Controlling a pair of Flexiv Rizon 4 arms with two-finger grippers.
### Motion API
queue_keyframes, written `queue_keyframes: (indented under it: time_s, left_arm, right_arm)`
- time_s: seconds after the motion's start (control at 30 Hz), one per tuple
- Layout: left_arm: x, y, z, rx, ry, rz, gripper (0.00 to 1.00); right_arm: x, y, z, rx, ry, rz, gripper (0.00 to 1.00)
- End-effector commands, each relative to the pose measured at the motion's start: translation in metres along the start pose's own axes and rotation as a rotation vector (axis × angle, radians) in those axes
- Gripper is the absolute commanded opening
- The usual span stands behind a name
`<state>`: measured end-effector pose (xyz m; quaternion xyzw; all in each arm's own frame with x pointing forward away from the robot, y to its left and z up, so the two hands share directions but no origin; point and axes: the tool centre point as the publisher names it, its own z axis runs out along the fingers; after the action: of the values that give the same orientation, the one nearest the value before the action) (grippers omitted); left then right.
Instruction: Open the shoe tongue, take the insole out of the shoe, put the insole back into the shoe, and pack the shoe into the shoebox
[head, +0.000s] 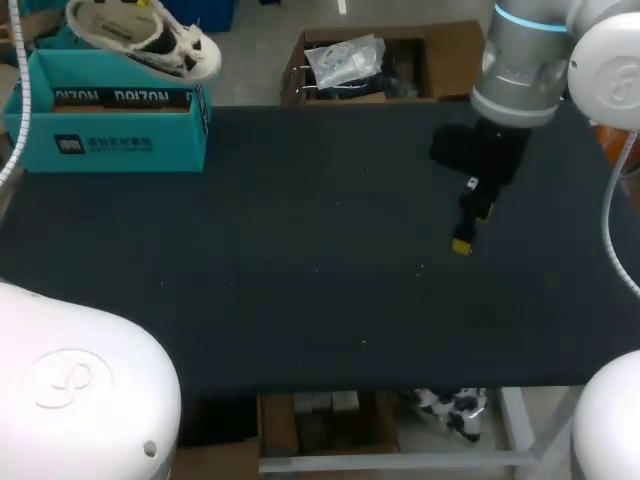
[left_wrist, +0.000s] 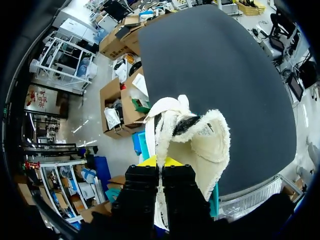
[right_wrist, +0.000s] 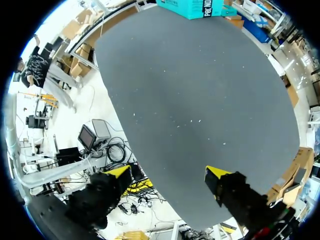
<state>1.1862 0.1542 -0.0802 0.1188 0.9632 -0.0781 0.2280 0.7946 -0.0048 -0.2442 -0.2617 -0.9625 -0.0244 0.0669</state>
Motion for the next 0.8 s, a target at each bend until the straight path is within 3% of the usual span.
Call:
queue_keyframes:
  time_s: [0.03, 0.27, 0.47, 0.8]
  left_arm:
    - [0.015, 0.05, 0.015, 0.081, -0.013, 0.002, 0.0]
    - [0.031, 0.105, 0.053, 0.105, 0.046, -0.029, 0.0]
    - [0.036, 0.134, 0.093, 0.146, 0.125, -0.039, 0.0]
    - [0.042, 0.147, 0.143, 0.232, 0.234, -0.018, 0.0]
  right_arm:
    - [0.0, 0.0, -0.001, 0.002, 0.001, 0.0, 1.0]
    - [0.0, 0.0, -0.001, 0.002, 0.001, 0.0, 1.0]
    - [0.0, 0.0, -0.001, 0.002, 0.001, 0.0, 1.0]
    - [0.0, 0.0, -0.001, 0.002, 0.001, 0.0, 1.0]
